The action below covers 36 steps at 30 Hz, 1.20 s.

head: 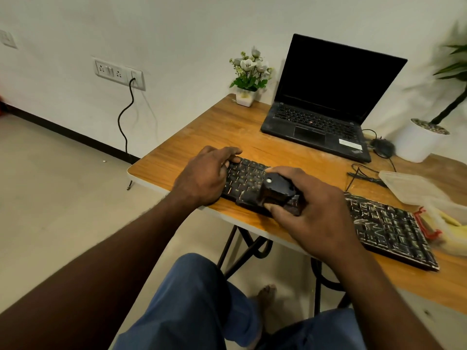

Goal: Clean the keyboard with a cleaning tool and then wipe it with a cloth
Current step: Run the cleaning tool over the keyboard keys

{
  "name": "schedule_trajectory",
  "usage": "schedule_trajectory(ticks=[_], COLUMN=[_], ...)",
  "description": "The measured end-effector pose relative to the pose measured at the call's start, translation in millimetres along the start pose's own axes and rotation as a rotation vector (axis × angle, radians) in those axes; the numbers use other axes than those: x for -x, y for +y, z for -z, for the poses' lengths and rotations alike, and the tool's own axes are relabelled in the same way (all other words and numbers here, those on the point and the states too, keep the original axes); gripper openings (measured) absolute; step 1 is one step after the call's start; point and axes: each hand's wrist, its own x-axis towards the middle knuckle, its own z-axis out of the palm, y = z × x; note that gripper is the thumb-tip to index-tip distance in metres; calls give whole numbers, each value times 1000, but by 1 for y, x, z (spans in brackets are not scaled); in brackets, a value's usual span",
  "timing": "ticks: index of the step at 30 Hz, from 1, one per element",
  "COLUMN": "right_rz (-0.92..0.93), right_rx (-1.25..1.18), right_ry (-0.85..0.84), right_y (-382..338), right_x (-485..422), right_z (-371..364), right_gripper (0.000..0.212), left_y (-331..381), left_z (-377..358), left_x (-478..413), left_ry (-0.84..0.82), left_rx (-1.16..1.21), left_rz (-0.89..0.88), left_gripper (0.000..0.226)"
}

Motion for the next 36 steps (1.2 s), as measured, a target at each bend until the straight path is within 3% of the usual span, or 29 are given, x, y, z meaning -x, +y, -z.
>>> schedule_trajectory(ticks=[5, 10, 13, 16, 21, 25, 29, 36], right_rz=[3, -174, -229, -182, -95, -2, 30, 7], right_rx=[17, 74, -120, -132, 32, -7, 71, -21], right_ry=[19, 110, 18, -140, -212, -349, -265, -231], right_y=[-20, -8, -4, -2, 4, 0, 4, 8], right_x=[-8, -23, -35, -52, -76, -82, -83, -71], right_z=[-39, -27, -19, -20, -22, -19, -19, -18], right_gripper=[59, 63, 63, 66, 61, 54, 55, 54], left_y=[2, 3, 5, 7, 13, 21, 21, 18], left_z=[1, 1, 3, 4, 8, 15, 15, 13], left_x=[1, 1, 2, 4, 7, 10, 11, 9], left_ry=[-18, -12, -22, -37, -43, -80, -80, -42], left_rx=[-42, -26, -27, -58, -78, -80, -77, -74], left_rz=[9, 33, 40, 69, 70, 108, 123, 105], left_gripper=[46, 46, 46, 41, 30, 45, 44, 50])
